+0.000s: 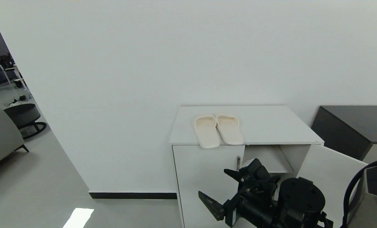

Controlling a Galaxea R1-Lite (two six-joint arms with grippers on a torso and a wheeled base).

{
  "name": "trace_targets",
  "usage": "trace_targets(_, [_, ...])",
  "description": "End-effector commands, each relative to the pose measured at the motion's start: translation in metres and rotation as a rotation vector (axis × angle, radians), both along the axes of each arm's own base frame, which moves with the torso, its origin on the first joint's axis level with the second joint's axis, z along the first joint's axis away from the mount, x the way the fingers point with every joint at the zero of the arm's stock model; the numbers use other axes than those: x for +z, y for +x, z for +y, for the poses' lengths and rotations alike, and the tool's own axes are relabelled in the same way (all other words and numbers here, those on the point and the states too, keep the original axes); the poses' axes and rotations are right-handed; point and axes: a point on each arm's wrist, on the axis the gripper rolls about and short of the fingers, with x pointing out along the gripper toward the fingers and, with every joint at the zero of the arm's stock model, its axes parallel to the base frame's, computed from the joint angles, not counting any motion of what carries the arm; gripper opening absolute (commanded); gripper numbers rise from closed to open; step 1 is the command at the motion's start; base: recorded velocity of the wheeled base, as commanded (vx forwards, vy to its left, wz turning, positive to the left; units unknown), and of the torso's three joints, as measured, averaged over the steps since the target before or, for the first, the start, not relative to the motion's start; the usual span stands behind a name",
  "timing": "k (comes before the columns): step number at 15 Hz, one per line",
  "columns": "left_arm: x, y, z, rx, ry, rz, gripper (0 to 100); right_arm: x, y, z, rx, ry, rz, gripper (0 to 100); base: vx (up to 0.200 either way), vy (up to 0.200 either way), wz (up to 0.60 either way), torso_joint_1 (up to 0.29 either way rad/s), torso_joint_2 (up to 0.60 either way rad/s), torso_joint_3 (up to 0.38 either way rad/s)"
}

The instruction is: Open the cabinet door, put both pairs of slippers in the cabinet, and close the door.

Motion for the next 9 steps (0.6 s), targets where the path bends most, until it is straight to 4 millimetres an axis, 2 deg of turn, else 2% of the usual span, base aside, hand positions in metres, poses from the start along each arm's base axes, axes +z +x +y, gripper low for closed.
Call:
trace_targets(1, [0.0, 0.0, 0.0, 0.0, -0.001, 0.002, 0, -0.014, 0.002, 0.004, -0.001, -0.037, 0.024, 100, 0.0, 0.0, 0.6, 0.246, -0.51, -0.266])
trace_targets(3, [0.0, 0.0, 0.0, 0.0, -0.001, 0.002, 0, -0.027, 0.003, 0.006, -0.001, -0.098, 0.022, 100, 0.0, 0.0, 0.0, 0.151, -0.32, -0.168])
trace_targets(5, [0.0, 0.0, 0.0, 0.0, 0.003, 0.002, 0, 0.001, 0.005, 0.011, -0.016, -0.057, -0.019, 100, 0.0, 0.0, 0.0, 0.018, -0.03, -0.023])
trace_targets(7, [0.0, 0.0, 0.0, -0.003, 0.016, 0.001, 0, 0.026, 0.011, 0.015, -0.176, -0.164, 0.106, 100, 0.0, 0.0, 0.0, 0.0, 0.0, 0.0])
trace_targets(8, [0.0, 0.0, 0.0, -0.002, 0.017, 0.001, 0, 0.055, 0.01, 0.03, -0.254, -0.12, 0.165, 100, 0.0, 0.0, 0.0, 0.0, 0.0, 0.0])
trace_targets(9, [0.0, 0.0, 0.0, -0.003, 0.017, 0.001, 0, 0.07, 0.016, 0.037, -0.366, -0.119, 0.156, 100, 0.0, 0.0, 0.0, 0.0, 0.0, 0.0])
